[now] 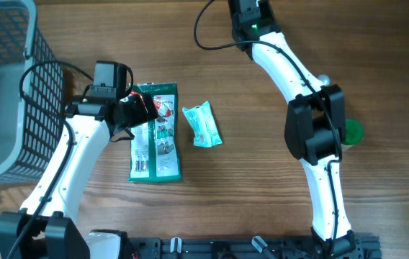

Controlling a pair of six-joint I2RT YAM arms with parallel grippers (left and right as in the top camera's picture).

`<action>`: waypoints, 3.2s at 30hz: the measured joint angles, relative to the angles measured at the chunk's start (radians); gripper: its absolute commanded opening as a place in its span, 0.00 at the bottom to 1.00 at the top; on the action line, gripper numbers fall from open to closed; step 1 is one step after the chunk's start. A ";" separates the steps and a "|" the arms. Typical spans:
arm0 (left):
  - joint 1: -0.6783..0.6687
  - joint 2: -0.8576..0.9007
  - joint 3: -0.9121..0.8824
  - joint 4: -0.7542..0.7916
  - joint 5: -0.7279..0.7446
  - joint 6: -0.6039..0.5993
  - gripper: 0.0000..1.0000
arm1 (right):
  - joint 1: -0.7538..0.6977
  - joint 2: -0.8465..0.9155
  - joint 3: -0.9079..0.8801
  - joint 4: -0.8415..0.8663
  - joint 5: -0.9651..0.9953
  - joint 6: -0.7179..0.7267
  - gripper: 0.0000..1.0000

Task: Scan the item barcode
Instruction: 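Hold the Kleenex pack in front of the white scanner, then lower the Kleenex pack back onto the table, right gripper, then open the right gripper and raise it off the Kleenex pack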

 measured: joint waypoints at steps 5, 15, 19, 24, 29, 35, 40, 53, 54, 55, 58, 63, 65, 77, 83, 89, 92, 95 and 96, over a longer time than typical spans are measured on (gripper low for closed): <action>0.000 0.000 0.000 0.000 0.000 0.000 1.00 | 0.000 -0.088 -0.004 -0.130 0.019 -0.009 0.04; 0.000 0.000 0.000 0.001 0.000 0.000 1.00 | 0.000 -0.444 -0.006 -1.127 -0.433 0.435 0.04; 0.000 0.000 0.000 0.000 0.000 0.000 1.00 | 0.007 -0.422 -0.158 -1.173 -0.521 0.589 0.04; 0.000 0.000 0.000 0.000 0.000 0.000 1.00 | 0.040 -0.414 -0.369 -1.096 -0.533 0.632 0.04; 0.000 0.000 0.000 0.000 0.000 0.000 1.00 | 0.065 -0.434 -0.443 -1.084 -0.525 0.652 0.04; 0.000 0.000 0.000 0.000 0.000 0.000 1.00 | 0.099 -0.685 -0.617 -1.033 -0.435 0.729 0.04; 0.000 0.000 0.000 0.000 0.000 0.000 1.00 | 0.099 -0.725 -0.829 -0.807 -0.418 0.731 0.04; 0.000 0.000 0.000 0.000 0.000 0.000 1.00 | 0.099 -0.725 -0.933 -0.629 -0.343 0.664 0.04; 0.000 0.000 0.000 0.000 0.000 0.000 1.00 | 0.099 -0.725 -0.944 -0.622 -0.336 0.662 0.04; 0.000 0.000 0.000 0.000 0.000 0.000 1.00 | 0.099 -0.725 -0.949 -0.614 -0.332 0.660 0.04; 0.000 0.000 0.000 0.000 0.000 0.000 1.00 | 0.099 -0.725 -0.953 -0.596 -0.320 0.655 0.04; 0.000 0.000 0.000 0.000 0.000 0.000 1.00 | 0.099 -0.725 -0.953 -0.589 -0.273 0.652 0.31; 0.000 0.000 0.000 0.000 0.000 0.000 1.00 | 0.099 -0.725 -0.953 -0.591 -0.261 0.648 0.51; 0.000 0.000 0.000 0.000 0.000 0.000 1.00 | 0.097 -0.754 -0.829 -0.656 -0.335 0.650 0.74; 0.000 0.000 0.000 0.000 0.000 0.000 1.00 | 0.097 -0.803 -0.819 -0.613 -0.551 0.610 1.00; 0.000 0.000 0.000 0.000 0.000 0.000 1.00 | 0.097 -0.803 -0.895 -0.500 -0.686 0.606 1.00; 0.000 0.000 0.000 0.000 0.000 0.000 1.00 | 0.097 -0.803 -0.933 -0.441 -0.705 0.603 0.92; 0.000 0.000 0.000 0.000 0.000 0.000 1.00 | 0.097 -0.803 -0.973 -0.419 -0.707 0.600 0.76; 0.000 0.000 0.000 0.000 0.000 0.000 1.00 | 0.097 -0.803 -0.983 -0.413 -0.703 0.603 0.71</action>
